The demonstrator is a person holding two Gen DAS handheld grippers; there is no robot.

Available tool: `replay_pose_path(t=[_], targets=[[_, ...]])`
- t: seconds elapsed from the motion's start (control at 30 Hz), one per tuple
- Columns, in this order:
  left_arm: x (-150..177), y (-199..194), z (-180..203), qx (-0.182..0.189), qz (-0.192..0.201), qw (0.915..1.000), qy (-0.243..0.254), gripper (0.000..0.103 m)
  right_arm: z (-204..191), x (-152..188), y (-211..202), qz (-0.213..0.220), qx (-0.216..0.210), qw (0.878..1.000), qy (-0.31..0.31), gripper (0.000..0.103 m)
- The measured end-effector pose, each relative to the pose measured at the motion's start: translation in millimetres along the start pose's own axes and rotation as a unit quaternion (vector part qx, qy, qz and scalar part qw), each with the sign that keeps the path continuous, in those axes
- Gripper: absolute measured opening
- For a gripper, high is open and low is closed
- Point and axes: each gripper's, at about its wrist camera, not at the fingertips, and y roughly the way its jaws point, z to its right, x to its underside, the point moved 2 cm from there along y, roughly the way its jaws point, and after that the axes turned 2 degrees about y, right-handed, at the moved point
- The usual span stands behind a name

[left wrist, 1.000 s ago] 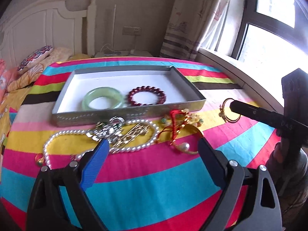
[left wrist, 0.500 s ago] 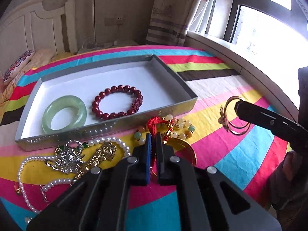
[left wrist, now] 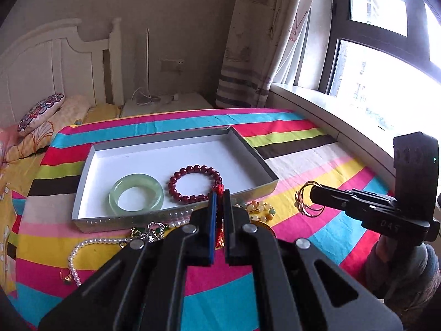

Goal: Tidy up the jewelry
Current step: 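Grasp the red string bracelet with the left tool while the right tool grasps the gold rings, then drop the red string bracelet into the box with the left tool while the right tool drops the rings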

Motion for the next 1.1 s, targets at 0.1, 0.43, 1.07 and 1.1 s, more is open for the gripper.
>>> replay_pose_path(t=[0.1, 0.43, 1.07, 1.1], targets=[[1.4, -3.1, -4.0, -0.002, 0.001, 1.0, -0.005, 0.004, -0.5, 0.1, 0.0, -0.001, 0.0, 1.0, -0.001, 0.011], [-6.8, 1.1, -14.8, -0.017, -0.001, 0.9998, 0.0, 0.004, -7.0, -11.1, 6.1, -0.019, 0.012, 1.0, -0.001, 0.011], [-73.8, 61.1, -51.5, -0.079, -0.023, 0.9965, 0.008, 0.004, -12.1, -74.1, 88.8, -0.047, 0.071, 0.995, -0.049, 0.011], [-76.2, 67.0, -53.7, -0.083, -0.027, 0.9961, 0.007, 0.004, -9.4, -76.6, 93.0, -0.05, 0.075, 0.995, -0.047, 0.011]])
